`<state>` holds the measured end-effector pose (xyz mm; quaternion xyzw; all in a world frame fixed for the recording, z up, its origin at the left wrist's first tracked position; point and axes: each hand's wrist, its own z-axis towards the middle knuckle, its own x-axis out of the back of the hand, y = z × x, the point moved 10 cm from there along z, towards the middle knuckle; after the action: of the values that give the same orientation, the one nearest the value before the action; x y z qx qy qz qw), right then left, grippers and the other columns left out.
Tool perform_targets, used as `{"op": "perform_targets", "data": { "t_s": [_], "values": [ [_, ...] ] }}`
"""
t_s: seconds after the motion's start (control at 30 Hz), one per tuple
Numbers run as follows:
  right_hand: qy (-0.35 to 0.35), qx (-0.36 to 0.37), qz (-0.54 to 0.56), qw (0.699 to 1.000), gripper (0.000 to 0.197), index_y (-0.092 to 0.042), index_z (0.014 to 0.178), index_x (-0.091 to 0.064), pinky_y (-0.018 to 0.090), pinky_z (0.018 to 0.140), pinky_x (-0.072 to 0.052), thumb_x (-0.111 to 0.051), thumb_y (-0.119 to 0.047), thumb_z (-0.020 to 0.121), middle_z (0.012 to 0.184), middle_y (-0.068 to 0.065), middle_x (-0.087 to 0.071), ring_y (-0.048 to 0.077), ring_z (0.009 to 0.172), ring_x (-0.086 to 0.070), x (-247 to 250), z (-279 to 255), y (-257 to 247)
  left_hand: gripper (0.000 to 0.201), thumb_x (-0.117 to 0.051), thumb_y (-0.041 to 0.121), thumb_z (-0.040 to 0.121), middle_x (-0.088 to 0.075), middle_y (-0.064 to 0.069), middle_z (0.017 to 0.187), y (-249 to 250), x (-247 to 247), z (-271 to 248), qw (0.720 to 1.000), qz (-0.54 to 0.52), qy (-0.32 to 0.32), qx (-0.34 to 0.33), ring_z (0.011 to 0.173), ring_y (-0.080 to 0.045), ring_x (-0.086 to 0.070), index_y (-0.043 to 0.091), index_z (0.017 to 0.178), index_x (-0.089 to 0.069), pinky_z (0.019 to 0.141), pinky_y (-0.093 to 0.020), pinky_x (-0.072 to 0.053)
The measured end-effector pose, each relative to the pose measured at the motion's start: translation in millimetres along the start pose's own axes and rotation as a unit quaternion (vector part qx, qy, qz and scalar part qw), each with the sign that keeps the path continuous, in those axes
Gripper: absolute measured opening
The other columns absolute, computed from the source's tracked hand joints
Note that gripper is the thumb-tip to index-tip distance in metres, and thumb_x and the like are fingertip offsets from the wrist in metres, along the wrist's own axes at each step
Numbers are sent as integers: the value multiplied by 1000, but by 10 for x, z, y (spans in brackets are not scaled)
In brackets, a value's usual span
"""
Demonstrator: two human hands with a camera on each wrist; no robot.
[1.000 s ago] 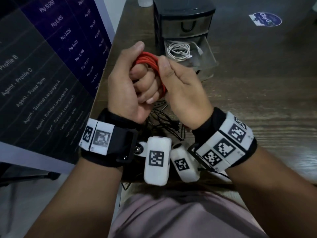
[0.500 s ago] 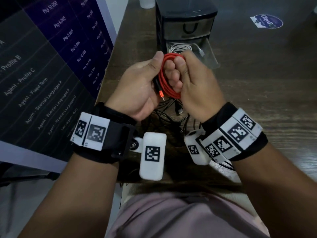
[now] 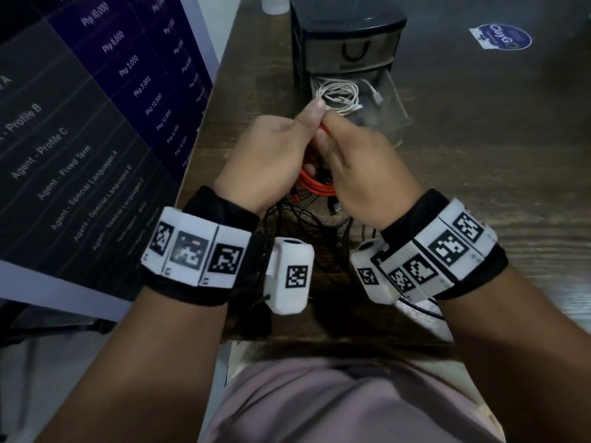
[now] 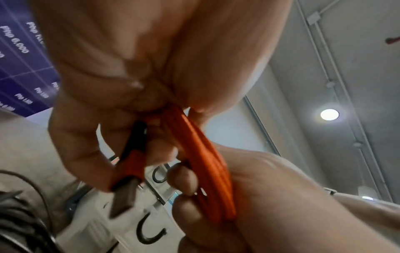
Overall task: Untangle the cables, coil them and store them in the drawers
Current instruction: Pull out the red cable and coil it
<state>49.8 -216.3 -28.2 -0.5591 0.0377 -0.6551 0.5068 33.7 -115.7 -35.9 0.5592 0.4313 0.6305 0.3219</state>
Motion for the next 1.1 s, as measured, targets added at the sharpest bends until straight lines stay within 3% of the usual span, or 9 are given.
{"op": "perform_targets", "data": {
  "t_s": [0.1, 0.2, 0.4, 0.57, 0.67, 0.8, 0.97, 1.03, 1.1],
  "values": [
    [-18, -17, 1, 1000, 28, -7, 99, -58, 27, 60, -41, -39, -27, 105, 76, -1, -59, 15, 67, -55, -35, 4, 57, 60, -34, 53, 102, -61, 2, 62, 11, -47, 27, 996, 88, 4, -22, 51, -4, -55, 8, 82, -68, 51, -15, -40],
    [-29, -40, 34, 998, 22, -16, 87, -55, 14, 56, -34, -44, -26, 104, 67, -11, -52, 2, 60, -50, -52, -19, 117, 56, -33, 49, 104, -54, 4, 62, 6, -48, 49, 990, 139, 12, -35, 49, -4, -48, 10, 75, -60, 42, -13, -32],
    [-45, -66, 139, 987, 34, -5, 85, -60, 37, 63, -42, -42, -27, 104, 70, -1, -56, 12, 64, -52, -79, -39, 133, 57, -34, 52, 102, -46, 4, 57, -29, 27, 63, 985, 150, 66, -52, 52, -10, -44, 18, 58, -43, 51, -27, -28],
    [-31, -139, 307, 941, 30, -9, 100, -68, 17, 52, -36, -39, -6, 103, 59, -12, -61, 2, 54, -50, -73, -82, 227, 63, -40, 53, 101, -47, -6, 51, -15, 179, 52, 982, 111, 134, -73, 50, -22, -51, 14, 52, -40, 51, -36, -34],
    [13, -137, 303, 943, 26, -13, 106, -66, 22, 52, -42, -45, 1, 99, 69, -7, -65, 13, 58, -53, 31, -61, 276, 62, -43, 48, 102, -52, -18, 55, -34, 200, 48, 987, 40, 136, -74, 52, -31, -59, 4, 59, -48, 48, -39, -45],
    [61, -147, 323, 933, 12, -7, 99, -65, 24, 66, -55, -59, 1, 94, 87, 10, -72, 14, 72, -69, 72, -67, 380, 52, -43, 39, 104, -46, -3, 49, -51, 182, 46, 989, -30, 137, -52, 38, -12, -51, 6, 64, -49, 41, -22, -38],
    [33, -196, 421, 885, 15, 1, 95, -70, 29, 67, -60, -56, 6, 94, 83, 14, -72, 20, 71, -69, -81, -132, 375, 52, -40, 38, 105, -50, -19, 57, 47, 219, 28, 982, -3, 165, -90, 55, -37, -54, 12, 60, -43, 51, -42, -41],
    [35, -225, 453, 862, 22, 4, 95, -70, 31, 69, -60, -48, 7, 95, 83, 16, -72, 21, 72, -68, -96, -147, 411, 53, -40, 38, 105, -47, -13, 55, 12, 213, 30, 982, 7, 169, -85, 53, -33, -49, 16, 57, -38, 54, -42, -40],
    [42, -220, 431, 874, 22, 2, 93, -72, 34, 73, -58, -50, -1, 96, 83, 13, -73, 21, 75, -68, -63, -122, 392, 54, -40, 37, 105, -45, -5, 53, -28, 179, 30, 983, 5, 164, -83, 47, -20, -44, 17, 55, -37, 52, -39, -38]
  ]
}}
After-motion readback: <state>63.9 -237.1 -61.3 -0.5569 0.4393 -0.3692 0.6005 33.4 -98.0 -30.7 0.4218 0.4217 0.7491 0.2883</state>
